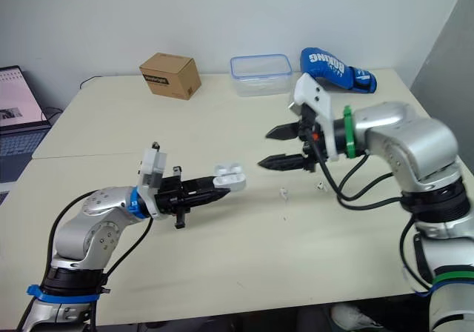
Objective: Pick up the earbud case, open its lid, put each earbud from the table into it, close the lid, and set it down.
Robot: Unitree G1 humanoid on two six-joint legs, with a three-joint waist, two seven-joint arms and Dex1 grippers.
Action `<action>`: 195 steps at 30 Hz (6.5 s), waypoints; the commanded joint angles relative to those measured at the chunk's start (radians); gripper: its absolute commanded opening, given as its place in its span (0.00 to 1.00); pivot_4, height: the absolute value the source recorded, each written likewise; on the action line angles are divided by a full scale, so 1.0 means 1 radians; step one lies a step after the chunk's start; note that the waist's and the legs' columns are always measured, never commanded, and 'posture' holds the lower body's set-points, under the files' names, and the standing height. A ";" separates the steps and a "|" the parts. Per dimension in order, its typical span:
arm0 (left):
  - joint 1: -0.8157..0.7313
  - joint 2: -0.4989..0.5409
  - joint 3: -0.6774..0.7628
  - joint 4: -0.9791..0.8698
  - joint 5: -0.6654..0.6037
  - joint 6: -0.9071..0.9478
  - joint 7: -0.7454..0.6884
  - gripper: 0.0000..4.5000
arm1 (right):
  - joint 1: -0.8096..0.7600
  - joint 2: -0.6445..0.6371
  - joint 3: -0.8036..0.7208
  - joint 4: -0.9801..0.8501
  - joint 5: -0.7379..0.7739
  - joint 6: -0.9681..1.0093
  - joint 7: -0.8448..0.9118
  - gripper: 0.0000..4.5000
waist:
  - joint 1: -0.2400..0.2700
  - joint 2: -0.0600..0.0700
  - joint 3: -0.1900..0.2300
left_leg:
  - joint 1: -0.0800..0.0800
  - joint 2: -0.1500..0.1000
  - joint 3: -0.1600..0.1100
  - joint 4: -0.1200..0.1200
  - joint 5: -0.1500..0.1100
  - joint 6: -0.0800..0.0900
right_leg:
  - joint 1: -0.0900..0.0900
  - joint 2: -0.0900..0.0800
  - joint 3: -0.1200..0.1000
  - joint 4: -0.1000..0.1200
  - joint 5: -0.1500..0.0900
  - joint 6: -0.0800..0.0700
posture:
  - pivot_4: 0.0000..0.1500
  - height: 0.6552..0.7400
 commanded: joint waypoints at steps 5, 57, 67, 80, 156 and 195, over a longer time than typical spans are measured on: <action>-0.036 0.026 0.038 0.018 -0.006 -0.043 -0.012 0.17 | -0.136 0.075 0.170 0.060 -0.099 0.344 -0.097 0.79 | -0.001 0.000 0.000 | -0.001 0.000 0.001 0.000 0.000 0.000 | -0.002 0.000 0.001 0.001 0.000 0.000 | 1.00 0.89; -0.023 0.004 0.005 -0.013 0.006 -0.045 0.028 0.17 | 0.051 0.501 0.057 0.223 -0.172 0.661 -0.783 0.66 | -0.024 0.001 -0.001 | -0.005 0.000 0.000 0.001 0.001 -0.001 | -0.008 -0.001 0.001 0.004 0.001 -0.001 | 1.00 0.89; -0.016 0.008 0.006 -0.017 0.007 -0.047 0.026 0.17 | 0.054 0.511 0.065 0.212 -0.169 0.658 -0.774 0.44 | -0.026 0.001 -0.001 | -0.005 0.000 0.000 0.001 0.001 -0.001 | -0.008 -0.001 0.001 0.004 0.001 -0.001 | 1.00 0.89; -0.009 0.008 0.005 -0.023 0.009 -0.046 0.028 0.17 | 0.055 0.504 0.100 0.212 -0.169 0.618 -0.756 0.44 | -0.027 0.001 -0.001 | -0.005 0.000 0.001 0.001 0.001 -0.001 | -0.008 -0.001 0.002 0.004 0.001 -0.001 | 1.00 0.89; -0.021 -0.007 -0.012 -0.012 0.027 -0.058 0.022 0.17 | 0.272 -0.173 0.344 -0.035 -0.847 -0.562 0.376 0.54 | 0.002 0.000 -0.001 | -0.003 0.000 0.002 0.001 0.001 -0.001 | -0.004 0.000 0.001 0.002 0.001 -0.001 | 1.00 0.89; -0.005 -0.007 -0.012 -0.029 0.030 -0.054 0.032 0.17 | 0.306 -0.138 0.304 -0.038 -0.917 -0.697 0.428 0.54 | 0.002 0.000 -0.001 | -0.001 0.000 0.002 0.001 0.001 -0.001 | -0.002 0.000 0.001 0.002 0.001 -0.001 | 1.00 0.89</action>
